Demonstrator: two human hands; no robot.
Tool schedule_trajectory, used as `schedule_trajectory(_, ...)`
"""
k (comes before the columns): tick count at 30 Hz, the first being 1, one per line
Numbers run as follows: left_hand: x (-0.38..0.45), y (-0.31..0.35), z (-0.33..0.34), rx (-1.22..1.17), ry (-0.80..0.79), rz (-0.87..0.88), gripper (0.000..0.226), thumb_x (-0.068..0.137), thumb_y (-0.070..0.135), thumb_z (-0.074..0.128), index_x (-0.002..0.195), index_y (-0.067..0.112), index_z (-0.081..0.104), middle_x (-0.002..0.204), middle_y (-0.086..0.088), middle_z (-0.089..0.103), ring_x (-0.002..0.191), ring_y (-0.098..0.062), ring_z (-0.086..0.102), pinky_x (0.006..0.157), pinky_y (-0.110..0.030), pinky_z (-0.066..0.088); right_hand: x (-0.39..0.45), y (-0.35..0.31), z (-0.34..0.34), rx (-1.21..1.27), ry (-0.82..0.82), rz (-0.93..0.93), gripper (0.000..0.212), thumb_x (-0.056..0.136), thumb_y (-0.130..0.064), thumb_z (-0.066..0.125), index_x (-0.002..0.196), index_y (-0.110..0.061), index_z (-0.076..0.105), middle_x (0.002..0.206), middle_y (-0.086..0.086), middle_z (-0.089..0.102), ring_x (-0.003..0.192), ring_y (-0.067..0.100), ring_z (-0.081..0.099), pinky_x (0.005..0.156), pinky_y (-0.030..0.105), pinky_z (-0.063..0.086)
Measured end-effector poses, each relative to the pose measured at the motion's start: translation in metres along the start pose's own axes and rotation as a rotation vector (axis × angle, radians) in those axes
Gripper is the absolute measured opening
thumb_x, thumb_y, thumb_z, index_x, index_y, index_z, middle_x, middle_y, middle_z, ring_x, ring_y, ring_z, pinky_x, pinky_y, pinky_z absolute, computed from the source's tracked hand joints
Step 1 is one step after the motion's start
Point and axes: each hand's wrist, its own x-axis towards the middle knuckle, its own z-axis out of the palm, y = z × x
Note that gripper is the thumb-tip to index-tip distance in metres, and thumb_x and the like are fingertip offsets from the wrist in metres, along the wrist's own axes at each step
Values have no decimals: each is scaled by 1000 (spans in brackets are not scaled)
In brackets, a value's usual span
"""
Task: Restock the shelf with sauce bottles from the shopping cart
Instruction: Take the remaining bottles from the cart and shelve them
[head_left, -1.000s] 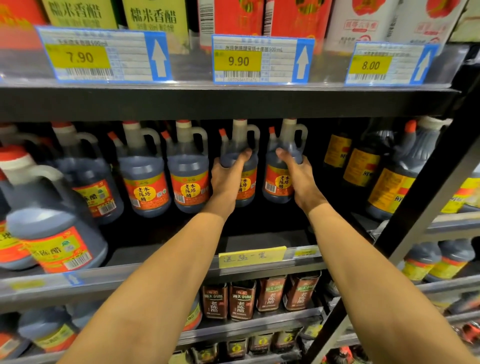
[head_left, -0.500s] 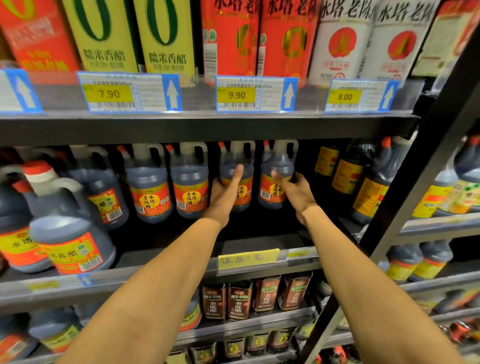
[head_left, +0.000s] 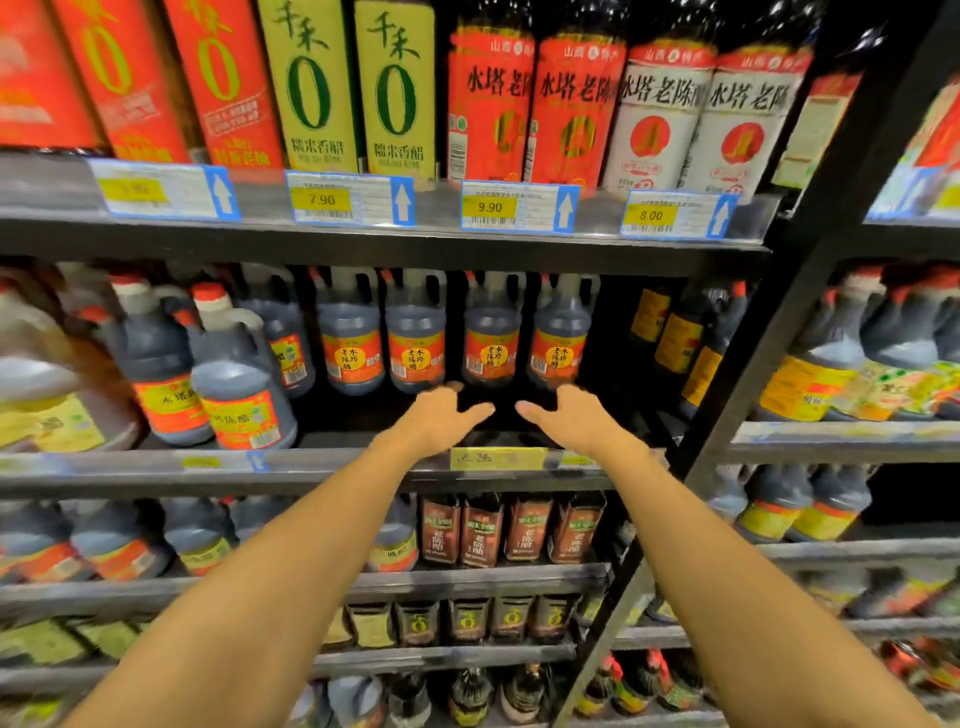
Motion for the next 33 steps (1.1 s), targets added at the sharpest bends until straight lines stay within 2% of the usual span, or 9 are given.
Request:
schedule_trajectory(2, -28, 1, -12, 244, 17, 53, 85, 97, 64, 50, 157, 6, 33, 159, -15, 41, 144, -34, 42, 113, -47, 41, -23, -7, 0, -231, -43, -72, 90, 92, -72, 51, 155, -11, 33, 152, 15, 46, 134, 35, 51, 102, 45, 48)
schedule_trajectory(4, -60, 4, -25, 412, 26, 57, 82, 98, 66, 45, 155, 8, 37, 155, -15, 46, 140, -34, 46, 109, -49, 44, -46, -12, 0, -376, -71, -140, 91, 91, -78, 45, 156, -16, 33, 151, 14, 46, 132, 36, 52, 102, 48, 49)
schedule_trajectory(9, -148, -3, -46, 754, 51, 49, 73, 99, 71, 30, 134, 11, 56, 130, -13, 62, 119, -33, 57, 97, -46, 49, -96, -24, 6, -523, -93, -237, 88, 91, -80, 39, 151, -17, 40, 143, 15, 52, 129, 37, 52, 102, 48, 46)
schedule_trajectory(13, -212, -35, -55, 735, -18, -109, 70, 103, 63, 28, 147, 12, 47, 144, -15, 54, 132, -36, 50, 106, -49, 44, -128, -42, 22, -528, -138, -320, 87, 87, -82, 41, 141, -15, 49, 140, 16, 56, 124, 37, 55, 100, 49, 49)
schedule_trajectory(17, -267, -71, -74, 743, 1, -207, 65, 105, 60, 29, 146, 14, 49, 148, -14, 51, 136, -34, 47, 111, -47, 39, -148, -75, 46, -603, -172, -436, 81, 90, -79, 43, 137, -13, 51, 140, 16, 56, 124, 37, 54, 100, 48, 49)
schedule_trajectory(20, -308, -100, -92, 757, 10, -280, 69, 103, 64, 26, 147, 15, 47, 152, -11, 47, 140, -32, 43, 115, -50, 33, -162, -114, 71, -657, -225, -493, 83, 92, -78, 42, 143, -13, 47, 138, 16, 56, 123, 37, 54, 98, 47, 49)
schedule_trajectory(24, -365, -152, -122, 702, 53, -393, 67, 103, 64, 24, 142, 17, 49, 147, -12, 52, 136, -35, 46, 114, -52, 33, -182, -185, 121, -660, -282, -609, 77, 93, -76, 43, 138, -13, 48, 136, 18, 56, 119, 38, 56, 97, 50, 49)
schedule_trajectory(27, -416, -203, -144, 680, 73, -474, 69, 102, 65, 25, 149, 18, 44, 155, -8, 47, 144, -31, 39, 117, -53, 31, -197, -244, 171, -666, -356, -670, 83, 92, -77, 42, 146, -14, 43, 140, 18, 52, 122, 39, 54, 100, 53, 47)
schedule_trajectory(33, -539, -321, -194, 660, 39, -718, 76, 100, 70, 23, 151, 18, 42, 156, -10, 45, 145, -30, 38, 119, -54, 28, -242, -370, 282, -674, -466, -853, 86, 94, -76, 39, 156, -17, 32, 150, 14, 46, 127, 37, 53, 102, 53, 48)
